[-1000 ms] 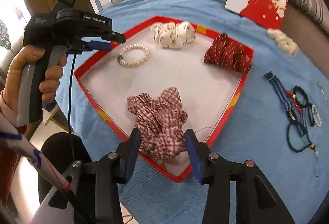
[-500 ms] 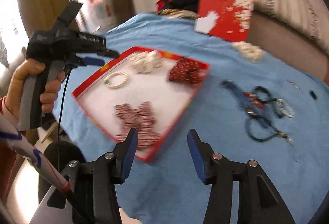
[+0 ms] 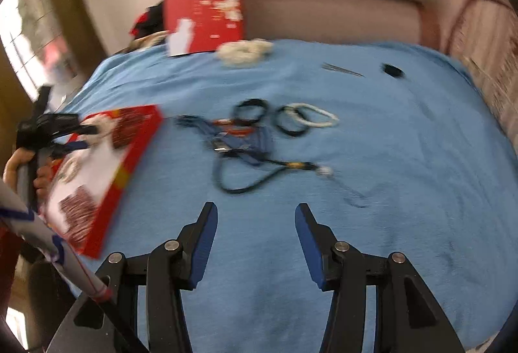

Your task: Organize jewelry

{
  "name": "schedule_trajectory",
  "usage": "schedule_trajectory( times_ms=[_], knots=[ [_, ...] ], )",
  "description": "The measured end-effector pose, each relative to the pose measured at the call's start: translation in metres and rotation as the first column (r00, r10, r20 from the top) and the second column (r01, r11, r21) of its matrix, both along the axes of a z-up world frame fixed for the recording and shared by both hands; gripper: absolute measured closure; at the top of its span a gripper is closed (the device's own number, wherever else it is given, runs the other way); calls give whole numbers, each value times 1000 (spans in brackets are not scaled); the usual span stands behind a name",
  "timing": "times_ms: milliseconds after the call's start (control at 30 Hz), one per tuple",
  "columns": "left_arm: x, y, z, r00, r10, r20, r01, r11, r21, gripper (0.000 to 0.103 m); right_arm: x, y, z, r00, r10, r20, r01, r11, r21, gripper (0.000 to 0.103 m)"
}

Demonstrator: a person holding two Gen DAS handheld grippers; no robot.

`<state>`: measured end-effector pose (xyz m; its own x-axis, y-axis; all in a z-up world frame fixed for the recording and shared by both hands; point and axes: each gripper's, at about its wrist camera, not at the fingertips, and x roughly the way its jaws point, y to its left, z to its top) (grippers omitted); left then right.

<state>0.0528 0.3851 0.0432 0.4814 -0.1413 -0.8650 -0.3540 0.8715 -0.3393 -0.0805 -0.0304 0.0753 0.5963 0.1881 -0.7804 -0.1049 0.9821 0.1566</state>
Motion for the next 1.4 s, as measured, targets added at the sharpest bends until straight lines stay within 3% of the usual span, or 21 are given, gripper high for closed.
schedule_trajectory(
  times_ms=[267, 500, 700, 867, 967, 1100, 1400],
  knots=[
    [-1, 25, 21, 997, 55, 54, -55, 998, 0, 56, 30, -46, -18, 993, -110, -37, 111, 993, 42, 49],
    [-13, -50, 54, 986, -131, 108, 123, 990, 73, 56, 38, -54, -27, 994, -93, -54, 97, 992, 85, 49],
    [0, -144, 66, 931, -339, 136, 330, 940, 83, 55, 40, -35, -30, 998, 44, -50, -38, 994, 100, 49],
    [19, -207, 54, 889, -447, 97, 438, 893, 103, 55, 48, -23, -31, 995, 96, -31, -95, 994, 49, 49],
    [34, -232, 39, 874, -482, 65, 475, 875, 97, 55, 55, -29, -33, 996, 87, -34, -84, 994, 72, 49],
    [52, -257, 17, 860, -510, 19, 507, 859, 69, 55, 60, -32, -37, 995, 91, -39, -87, 992, 89, 49],
    [82, -294, -17, 807, -586, -69, 590, 802, 91, 55, 77, -20, -48, 981, 188, -52, -183, 980, 81, 49]
  ],
)
